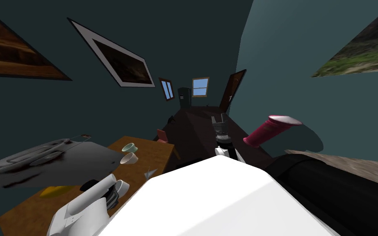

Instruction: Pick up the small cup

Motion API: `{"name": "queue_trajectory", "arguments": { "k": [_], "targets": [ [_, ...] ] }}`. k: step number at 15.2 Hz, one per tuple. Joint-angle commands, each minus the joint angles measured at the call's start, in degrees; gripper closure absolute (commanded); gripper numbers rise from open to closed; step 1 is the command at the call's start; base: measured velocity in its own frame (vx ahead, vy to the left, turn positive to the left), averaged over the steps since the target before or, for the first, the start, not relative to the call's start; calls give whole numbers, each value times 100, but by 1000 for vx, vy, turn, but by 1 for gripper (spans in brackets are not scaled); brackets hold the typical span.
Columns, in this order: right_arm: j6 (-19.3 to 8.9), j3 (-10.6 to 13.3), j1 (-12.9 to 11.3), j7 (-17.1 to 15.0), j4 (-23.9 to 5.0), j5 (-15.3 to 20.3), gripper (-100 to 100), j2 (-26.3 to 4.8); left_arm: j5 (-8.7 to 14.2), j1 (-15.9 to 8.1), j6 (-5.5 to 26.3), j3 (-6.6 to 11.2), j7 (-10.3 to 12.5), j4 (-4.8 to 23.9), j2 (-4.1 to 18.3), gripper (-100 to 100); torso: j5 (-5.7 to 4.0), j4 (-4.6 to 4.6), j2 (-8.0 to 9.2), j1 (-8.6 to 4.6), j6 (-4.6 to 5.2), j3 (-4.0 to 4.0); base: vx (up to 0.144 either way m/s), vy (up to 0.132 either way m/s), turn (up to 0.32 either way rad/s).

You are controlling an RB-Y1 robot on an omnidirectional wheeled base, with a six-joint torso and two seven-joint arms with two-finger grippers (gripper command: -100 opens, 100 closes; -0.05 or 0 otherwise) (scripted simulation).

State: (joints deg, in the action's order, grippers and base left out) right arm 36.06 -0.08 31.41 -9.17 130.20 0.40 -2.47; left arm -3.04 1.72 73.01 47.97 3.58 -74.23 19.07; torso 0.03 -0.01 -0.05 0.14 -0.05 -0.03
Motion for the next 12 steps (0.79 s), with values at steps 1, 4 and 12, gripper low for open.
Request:
{"name": "queue_trajectory", "arguments": {
  "k": [1, 4, 12],
  "targets": [
    [0, 0, 0, 0, 0, 0, 0, 0, -6, 10, -180, -55, 38, 127, -28, -100, 0, 0, 0, 0, 0, 0, 13, 37, 35],
    [0, 0, 0, 0, 0, 0, 0, 0, 3, 3, -121, -26, 17, 97, -2, 100, -2, 1, 5, -8, 1, 3, 3, 10, 4],
    [0, 1, -1, 0, 0, 0, 0, 1, -6, -16, 151, 51, -25, -137, 19, 100, -12, 8, 16, -34, -6, 12, -9, -20, -28]
  ]
}}
